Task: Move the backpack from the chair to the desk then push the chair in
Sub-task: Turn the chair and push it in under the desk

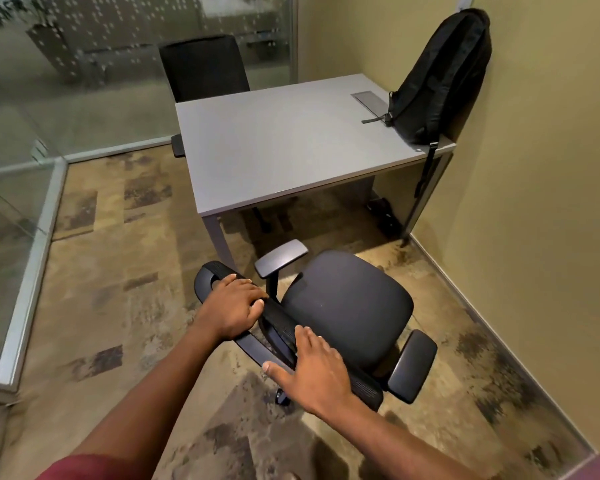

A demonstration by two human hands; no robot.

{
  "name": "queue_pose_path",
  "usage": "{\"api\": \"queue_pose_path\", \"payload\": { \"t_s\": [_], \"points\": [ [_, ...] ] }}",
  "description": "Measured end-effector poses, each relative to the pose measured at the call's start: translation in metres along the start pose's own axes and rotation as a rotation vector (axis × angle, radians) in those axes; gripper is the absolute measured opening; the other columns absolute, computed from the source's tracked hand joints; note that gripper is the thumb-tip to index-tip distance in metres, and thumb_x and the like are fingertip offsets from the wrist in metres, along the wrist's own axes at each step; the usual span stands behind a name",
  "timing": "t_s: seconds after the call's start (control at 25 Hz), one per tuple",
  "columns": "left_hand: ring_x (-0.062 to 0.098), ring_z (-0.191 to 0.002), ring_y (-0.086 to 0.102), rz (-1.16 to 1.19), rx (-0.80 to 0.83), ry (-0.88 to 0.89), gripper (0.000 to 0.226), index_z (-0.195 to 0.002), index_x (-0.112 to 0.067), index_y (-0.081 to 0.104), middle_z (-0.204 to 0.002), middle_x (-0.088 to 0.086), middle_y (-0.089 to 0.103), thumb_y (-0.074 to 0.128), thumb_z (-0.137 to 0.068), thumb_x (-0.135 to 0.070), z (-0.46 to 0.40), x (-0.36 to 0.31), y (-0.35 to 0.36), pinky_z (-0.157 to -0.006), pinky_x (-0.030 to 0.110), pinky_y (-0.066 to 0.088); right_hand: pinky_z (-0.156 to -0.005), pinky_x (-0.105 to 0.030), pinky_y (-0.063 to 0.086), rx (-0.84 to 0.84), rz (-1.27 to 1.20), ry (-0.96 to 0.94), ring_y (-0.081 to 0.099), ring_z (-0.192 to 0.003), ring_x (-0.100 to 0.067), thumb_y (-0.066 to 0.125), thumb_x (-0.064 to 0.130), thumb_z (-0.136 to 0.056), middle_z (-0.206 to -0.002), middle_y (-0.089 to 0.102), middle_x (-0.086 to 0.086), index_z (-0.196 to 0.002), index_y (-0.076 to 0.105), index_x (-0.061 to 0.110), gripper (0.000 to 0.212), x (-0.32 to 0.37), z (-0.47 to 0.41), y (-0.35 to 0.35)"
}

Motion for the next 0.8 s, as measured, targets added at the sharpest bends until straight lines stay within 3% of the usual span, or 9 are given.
{"api": "queue_pose_path", "payload": {
  "t_s": [0.24,0.8],
  "points": [
    [0.013,-0.127,0.053,-0.006,-0.040,0.002,0.052,-0.120,-0.032,0.069,-0.129,-0.008,0.067,0.026,-0.093,-0.044,0.001,-0.001,-0.001,-0.115,0.041,0.023,-0.117,-0.055,0.018,-0.080,0.190,0.001,0.017,-0.148,-0.035,0.025,0.083,-0.079,-0.165,0.013,-0.011,-0.156,-0.002,0.013,0.107,0.006,0.016,0.008],
    [0.008,-0.108,0.062,0.122,-0.242,-0.084,0.043,-0.104,-0.031,0.075,-0.110,-0.010,0.074,0.034,-0.092,-0.038,0.009,-0.025,-0.012,-0.113,0.039,0.032,-0.116,-0.051,0.024,-0.102,0.220,-0.095,0.021,-0.147,-0.030,0.021,0.087,-0.076,-0.163,0.021,-0.008,-0.156,0.005,0.013,0.110,-0.023,0.021,-0.006]
  ]
}}
Point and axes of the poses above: each hand's wrist, its own z-axis away from the middle knuckle, its own y-axis out of the palm, x = y × z, the point moved 10 cm from there along -z, towards the middle knuckle
